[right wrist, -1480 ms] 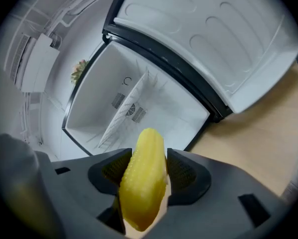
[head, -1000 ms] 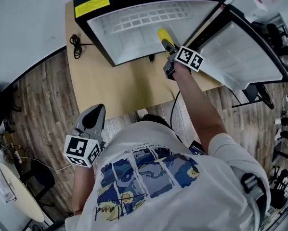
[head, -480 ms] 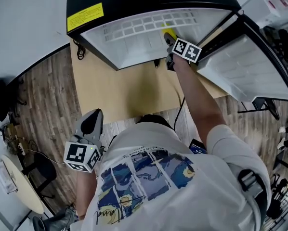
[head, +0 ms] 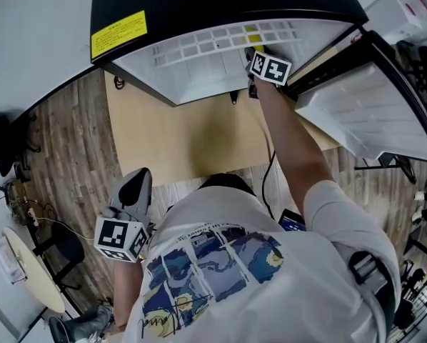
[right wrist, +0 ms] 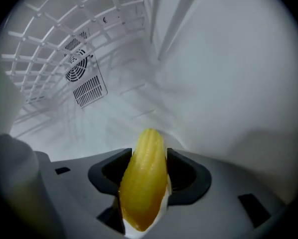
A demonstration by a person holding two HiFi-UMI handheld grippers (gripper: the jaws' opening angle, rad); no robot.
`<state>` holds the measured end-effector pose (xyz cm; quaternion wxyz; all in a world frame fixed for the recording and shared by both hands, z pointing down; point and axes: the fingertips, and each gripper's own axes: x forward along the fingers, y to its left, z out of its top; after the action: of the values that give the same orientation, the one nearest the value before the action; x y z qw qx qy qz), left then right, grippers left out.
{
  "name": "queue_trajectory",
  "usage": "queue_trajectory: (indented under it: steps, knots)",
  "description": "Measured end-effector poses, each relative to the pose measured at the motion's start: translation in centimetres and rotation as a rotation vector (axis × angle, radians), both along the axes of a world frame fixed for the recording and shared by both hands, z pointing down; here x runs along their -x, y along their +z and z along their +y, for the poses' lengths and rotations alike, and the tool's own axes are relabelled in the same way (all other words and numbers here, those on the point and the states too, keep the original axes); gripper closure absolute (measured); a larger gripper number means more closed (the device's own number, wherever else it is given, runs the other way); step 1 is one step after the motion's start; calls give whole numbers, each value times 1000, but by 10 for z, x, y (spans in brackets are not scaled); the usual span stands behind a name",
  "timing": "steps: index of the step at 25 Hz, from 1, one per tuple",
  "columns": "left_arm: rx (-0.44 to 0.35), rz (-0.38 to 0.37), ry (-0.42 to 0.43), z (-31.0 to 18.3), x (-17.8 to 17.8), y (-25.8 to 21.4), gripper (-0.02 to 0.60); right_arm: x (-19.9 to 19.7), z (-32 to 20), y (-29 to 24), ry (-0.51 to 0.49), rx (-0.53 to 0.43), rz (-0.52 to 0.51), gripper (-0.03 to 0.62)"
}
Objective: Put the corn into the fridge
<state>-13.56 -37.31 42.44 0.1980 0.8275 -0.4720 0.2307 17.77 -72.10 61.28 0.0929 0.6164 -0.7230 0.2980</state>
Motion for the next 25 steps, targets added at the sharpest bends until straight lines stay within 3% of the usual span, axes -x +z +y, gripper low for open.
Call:
queue_trajectory:
  steps: [10,25]
  knots:
    - [2,-17,13,-9,-4,2,572,1,-3,15,-28,94,123,368]
    - [2,-20,43,-8,-10,7,572,-5,6,18,2,132,99,364]
